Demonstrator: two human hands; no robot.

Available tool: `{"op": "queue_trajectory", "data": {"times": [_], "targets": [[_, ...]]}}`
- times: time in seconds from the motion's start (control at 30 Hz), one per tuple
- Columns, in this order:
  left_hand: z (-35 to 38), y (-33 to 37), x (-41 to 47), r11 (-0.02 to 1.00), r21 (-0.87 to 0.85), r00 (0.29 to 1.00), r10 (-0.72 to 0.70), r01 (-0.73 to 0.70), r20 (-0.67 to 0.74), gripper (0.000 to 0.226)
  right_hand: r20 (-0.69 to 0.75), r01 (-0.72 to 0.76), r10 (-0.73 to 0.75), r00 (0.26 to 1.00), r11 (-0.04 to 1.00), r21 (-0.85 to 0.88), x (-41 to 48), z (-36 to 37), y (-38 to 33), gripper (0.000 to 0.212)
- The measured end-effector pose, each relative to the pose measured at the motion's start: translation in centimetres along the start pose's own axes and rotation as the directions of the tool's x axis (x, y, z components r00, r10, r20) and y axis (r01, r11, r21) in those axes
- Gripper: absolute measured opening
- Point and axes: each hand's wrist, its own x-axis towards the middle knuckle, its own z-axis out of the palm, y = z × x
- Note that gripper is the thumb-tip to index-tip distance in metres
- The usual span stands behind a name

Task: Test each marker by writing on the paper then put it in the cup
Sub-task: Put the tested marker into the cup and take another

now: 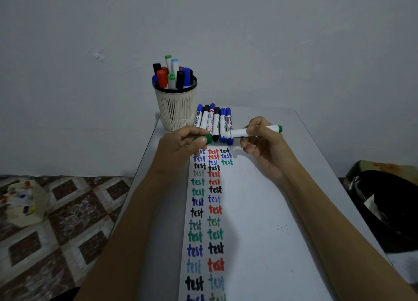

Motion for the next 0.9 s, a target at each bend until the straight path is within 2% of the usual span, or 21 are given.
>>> {"op": "queue_trajectory", "data": {"times": [0.17,0.27,0.47,0.53,0.6,0.73,0.9], "targets": [[0.2,0.0,0.1,1.000,-0.009,0.999,0.017,-0.017,0.031,0.016,0.030,-0.020,0.020,0.999,1.000,-0.021,0.1,0.4,0.3,0.012],[0.1,0.3,0.1,0.999,-0.010,0.999,0.032,-0.032,-0.007,0.015,0.010,-0.014,0.014,1.000,1.000,-0.025,0.1,0.4,0.1,0.020],[0.1,0.7,-0.1,0.996,-0.081,0.998,-0.029,0.024,-0.060,0.017,0.075,0.041,-0.023,0.997,0.970,-0.241,-0.2,1.0,-0.4,0.022],[-0.2,0.9,-0.2,0.988,-0.148,0.994,-0.054,0.040,-0.092,0.018,0.086,0.081,-0.051,0.995,0.914,-0.397,-0.1,0.8,-0.7,0.020],[-0.4,1.0,-0.2,0.973,-0.225,0.990,-0.081,0.052,-0.118,0.019,0.099,0.138,-0.099,0.990,0.797,-0.589,0.0,0.4,-1.0,0.017],[-0.2,1.0,-0.3,0.968,-0.241,0.988,-0.097,0.067,-0.117,0.014,0.197,0.244,-0.145,0.970,0.625,-0.742,0.1,0.3,-0.5,0.017],[-0.1,0.5,-0.2,0.982,-0.183,0.984,-0.074,0.044,-0.163,0.019,0.139,0.181,-0.116,0.983,0.640,-0.747,0.1,0.9,0.5,0.017]]}}
